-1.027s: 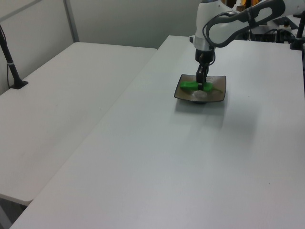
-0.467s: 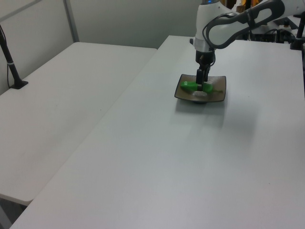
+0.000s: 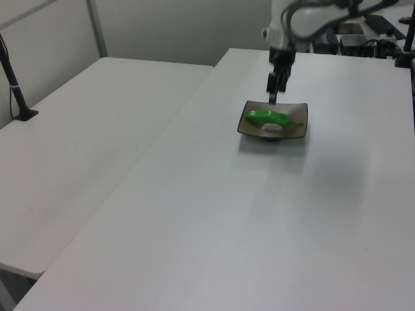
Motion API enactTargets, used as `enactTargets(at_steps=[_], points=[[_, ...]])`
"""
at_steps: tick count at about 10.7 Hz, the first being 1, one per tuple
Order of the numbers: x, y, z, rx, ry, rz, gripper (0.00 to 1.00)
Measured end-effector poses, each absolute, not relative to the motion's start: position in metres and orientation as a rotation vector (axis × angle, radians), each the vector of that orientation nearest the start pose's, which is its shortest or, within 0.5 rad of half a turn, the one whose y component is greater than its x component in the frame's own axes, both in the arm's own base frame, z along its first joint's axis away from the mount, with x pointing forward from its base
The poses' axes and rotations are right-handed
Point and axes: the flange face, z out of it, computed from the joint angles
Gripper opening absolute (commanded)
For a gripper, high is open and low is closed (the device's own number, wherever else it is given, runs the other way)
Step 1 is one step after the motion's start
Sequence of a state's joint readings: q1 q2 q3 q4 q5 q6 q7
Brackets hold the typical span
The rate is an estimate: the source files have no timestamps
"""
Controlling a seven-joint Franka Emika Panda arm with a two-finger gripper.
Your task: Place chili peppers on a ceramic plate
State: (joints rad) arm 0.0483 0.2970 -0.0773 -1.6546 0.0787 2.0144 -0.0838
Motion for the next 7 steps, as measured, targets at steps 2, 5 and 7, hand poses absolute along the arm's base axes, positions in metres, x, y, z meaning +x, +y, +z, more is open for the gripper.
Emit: enactTargets(at_steps=[2, 5, 7], points=[[0.61, -0.007, 0.532, -3.077, -0.037, -0.075, 1.0], [0.552, 0.011, 0.604, -3.06, -0.084, 0.014, 1.0], [0.54, 0.053, 0.618, -3.057, -0.196, 0.003, 1.0]])
